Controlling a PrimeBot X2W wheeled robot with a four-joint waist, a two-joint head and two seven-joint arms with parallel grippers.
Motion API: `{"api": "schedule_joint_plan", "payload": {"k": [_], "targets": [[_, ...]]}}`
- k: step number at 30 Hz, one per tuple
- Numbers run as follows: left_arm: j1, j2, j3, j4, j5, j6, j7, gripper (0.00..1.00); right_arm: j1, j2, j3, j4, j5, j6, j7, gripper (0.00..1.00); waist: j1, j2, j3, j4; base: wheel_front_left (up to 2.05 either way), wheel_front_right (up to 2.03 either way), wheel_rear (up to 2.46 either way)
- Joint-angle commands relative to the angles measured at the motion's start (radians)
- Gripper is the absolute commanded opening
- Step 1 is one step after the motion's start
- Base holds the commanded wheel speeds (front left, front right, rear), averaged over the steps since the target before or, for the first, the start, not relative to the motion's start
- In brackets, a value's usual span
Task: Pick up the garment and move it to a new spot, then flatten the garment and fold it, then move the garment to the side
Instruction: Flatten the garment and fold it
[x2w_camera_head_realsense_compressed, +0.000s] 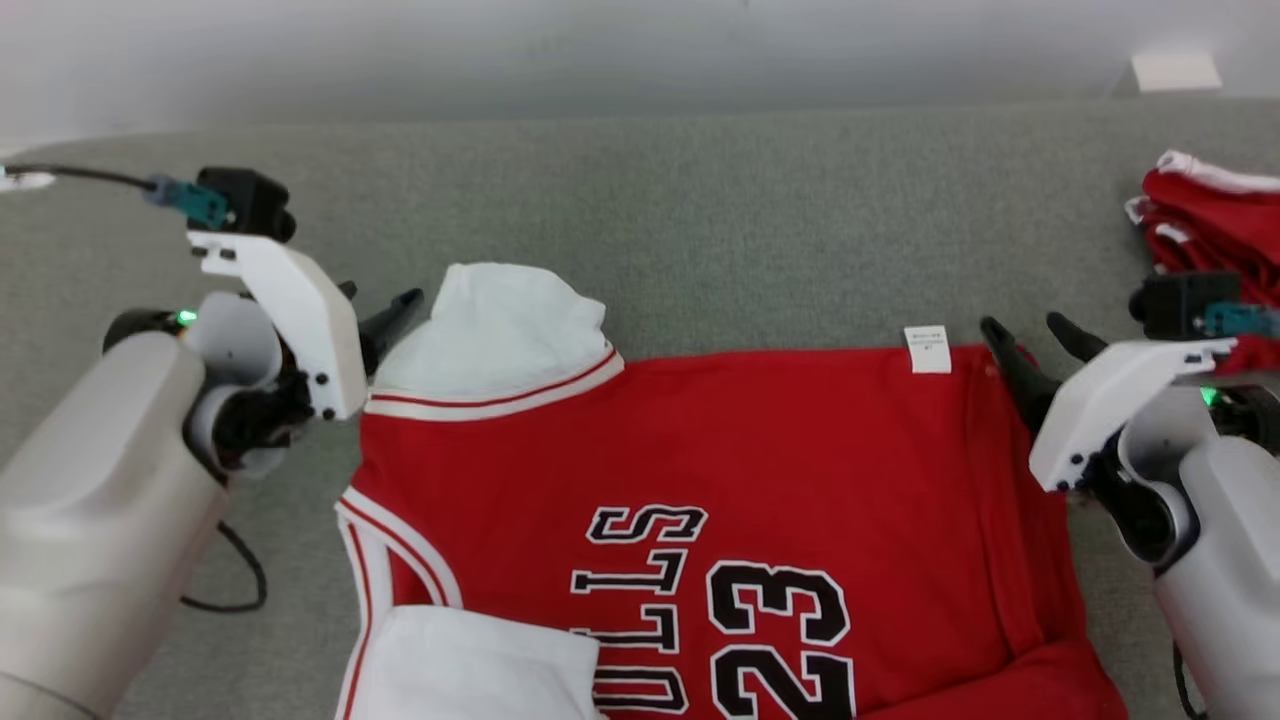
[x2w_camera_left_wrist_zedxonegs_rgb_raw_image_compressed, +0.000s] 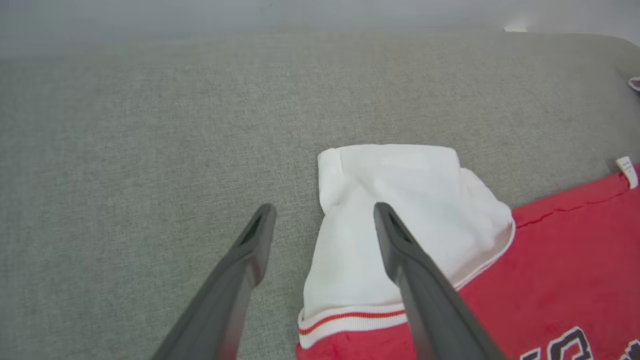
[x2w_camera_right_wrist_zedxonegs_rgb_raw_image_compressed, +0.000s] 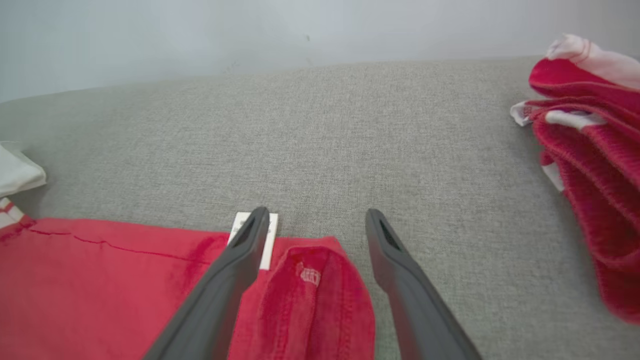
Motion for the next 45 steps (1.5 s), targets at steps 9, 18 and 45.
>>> {"api": "schedule_joint_plan", "payload": {"k": [9, 18, 45], "targets": [[-0.139, -0.028, -0.041, 0.159, -0.029, -0.049, 0.085, 1.00, -0.120, 0.015, 0.168, 0.132, 0.096, -0.003, 0.004, 1.00, -0.0002, 0.0000, 0.123, -0.060, 0.00, 0.00, 0.00], [-0.172, -0.036, -0.138, 0.163, -0.064, -0.056, 0.140, 0.96, -0.119, 0.004, 0.317, 0.163, 0.205, -0.003, 0.001, 0.48, -0.0002, 0.0000, 0.142, -0.075, 0.00, 0.00, 0.00], [-0.147, -0.022, -0.281, 0.244, -0.145, -0.053, -0.051, 0.00, -0.105, -0.031, 0.404, 0.302, 0.354, -0.003, -0.322, 0.00, -0.0002, 0.0000, -0.087, -0.010, 0.00, 0.00, 0.00]]}}
